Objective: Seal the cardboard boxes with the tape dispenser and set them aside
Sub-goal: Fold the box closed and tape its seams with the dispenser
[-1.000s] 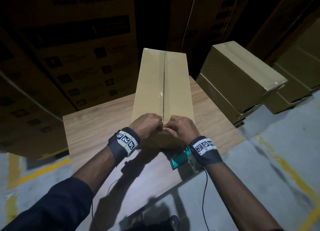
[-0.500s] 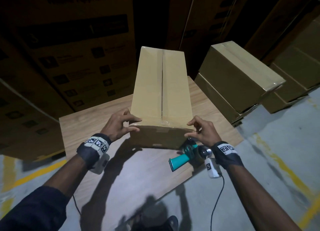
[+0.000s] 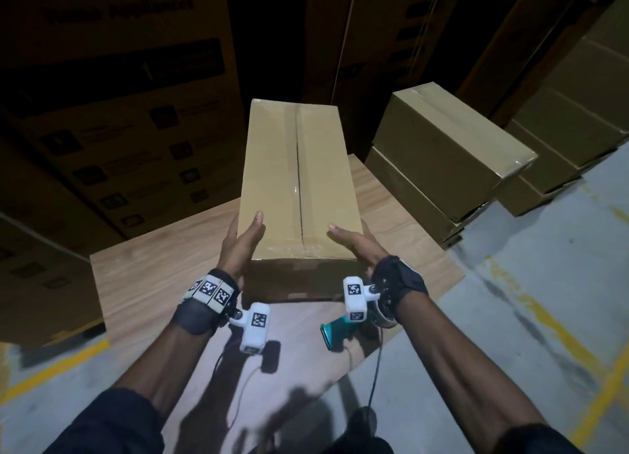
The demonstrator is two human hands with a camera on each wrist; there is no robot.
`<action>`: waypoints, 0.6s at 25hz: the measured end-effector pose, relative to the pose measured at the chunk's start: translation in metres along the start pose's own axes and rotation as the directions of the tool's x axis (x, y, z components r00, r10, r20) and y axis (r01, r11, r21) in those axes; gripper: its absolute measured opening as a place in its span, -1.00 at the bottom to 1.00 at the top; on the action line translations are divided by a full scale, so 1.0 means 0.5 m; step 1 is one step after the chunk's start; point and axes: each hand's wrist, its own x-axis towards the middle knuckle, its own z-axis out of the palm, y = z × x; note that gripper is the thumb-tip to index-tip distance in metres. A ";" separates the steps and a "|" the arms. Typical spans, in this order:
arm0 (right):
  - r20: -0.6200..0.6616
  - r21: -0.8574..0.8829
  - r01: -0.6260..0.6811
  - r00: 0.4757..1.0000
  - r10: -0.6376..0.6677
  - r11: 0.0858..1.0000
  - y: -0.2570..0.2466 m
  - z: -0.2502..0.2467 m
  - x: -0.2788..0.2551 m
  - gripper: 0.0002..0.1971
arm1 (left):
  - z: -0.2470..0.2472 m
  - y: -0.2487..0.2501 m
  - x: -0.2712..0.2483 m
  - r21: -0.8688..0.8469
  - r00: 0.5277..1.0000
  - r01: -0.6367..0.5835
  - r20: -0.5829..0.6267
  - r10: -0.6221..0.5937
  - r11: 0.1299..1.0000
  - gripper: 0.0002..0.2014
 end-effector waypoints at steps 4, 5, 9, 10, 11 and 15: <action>-0.059 0.030 0.149 0.987 -0.147 0.988 -0.054 -0.083 -0.012 -0.24 | 0.078 0.025 -0.025 -0.036 0.987 -0.113 -0.116 0.108 0.993 -0.22; -0.035 0.031 0.187 0.982 -0.186 0.982 -0.080 -0.114 -0.021 -0.25 | 0.106 0.038 -0.033 -0.053 0.981 -0.152 -0.127 0.144 0.987 -0.14; -0.016 0.038 0.334 0.943 -0.334 0.942 -0.214 -0.330 -0.064 -0.36 | 0.331 0.116 -0.053 -0.131 0.927 -0.356 -0.173 0.333 0.925 -0.19; -0.012 0.015 0.357 0.934 -0.357 0.934 -0.248 -0.395 -0.073 -0.38 | 0.398 0.134 -0.054 -0.143 0.918 -0.383 -0.173 0.358 0.912 -0.20; -0.007 -0.016 0.385 0.923 -0.385 0.923 -0.285 -0.479 -0.087 -0.37 | 0.488 0.150 -0.056 -0.171 0.911 -0.404 -0.161 0.379 0.899 -0.22; -0.046 -0.098 0.402 0.912 -0.408 0.910 -0.402 -0.788 -0.115 -0.55 | 0.818 0.202 -0.050 -0.219 0.895 -0.445 -0.127 0.427 0.868 -0.17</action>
